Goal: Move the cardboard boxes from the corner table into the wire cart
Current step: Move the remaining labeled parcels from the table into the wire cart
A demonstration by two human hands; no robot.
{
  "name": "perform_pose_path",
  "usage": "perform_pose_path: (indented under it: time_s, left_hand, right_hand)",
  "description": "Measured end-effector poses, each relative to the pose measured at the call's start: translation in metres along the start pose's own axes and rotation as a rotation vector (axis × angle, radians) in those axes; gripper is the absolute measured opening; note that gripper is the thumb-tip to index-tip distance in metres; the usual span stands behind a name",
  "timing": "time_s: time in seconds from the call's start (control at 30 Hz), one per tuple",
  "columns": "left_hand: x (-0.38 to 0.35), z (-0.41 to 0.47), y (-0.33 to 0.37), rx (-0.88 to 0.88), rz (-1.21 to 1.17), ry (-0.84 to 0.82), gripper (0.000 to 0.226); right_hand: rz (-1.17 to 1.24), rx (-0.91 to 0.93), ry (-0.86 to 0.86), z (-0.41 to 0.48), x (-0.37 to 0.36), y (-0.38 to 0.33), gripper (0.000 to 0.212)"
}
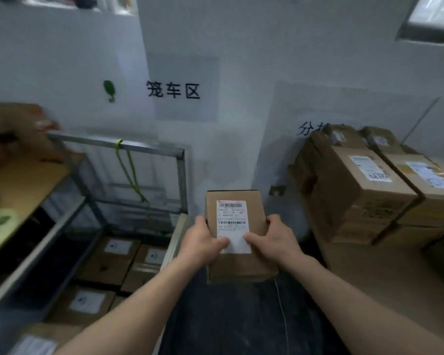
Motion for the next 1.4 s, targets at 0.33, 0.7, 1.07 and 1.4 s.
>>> perform_pose_path:
  time_s: [0.33,0.7,1.07,1.4]
  left_hand:
    - [0.124,-0.006,-0.072,0.166,-0.034,0.332,0.057]
    - [0.166,-0.035,-0.11,0.416,-0.158,0.624,0.051]
    - [0.161,-0.049,-0.145,0.546,-0.262,0.756,0.067]
    - [0.184,-0.036,-0.226,0.597,-0.409,0.682,0.057]
  right_hand:
    - [-0.075,0.332,-0.233,0.04,-0.085,-0.145,0.059]
    - [-0.111,0.652,-0.518,0.064,-0.154,-0.223,0.057]
    - [-0.25,0.794,-0.668,0.069,-0.213,-0.256,0.062]
    - [-0.389,0.78,-0.742,0.069,-0.294,-0.281,0.057]
Point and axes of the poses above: each hand's wrist, its own z-axis towards the middle knuckle, its own x-axis out of the back of the hand, y = z × x, the point moved 1 cm from there along z, towards the middle knuckle, and after that the axes turned 2 degrees about -y, right-handed, at the moved point
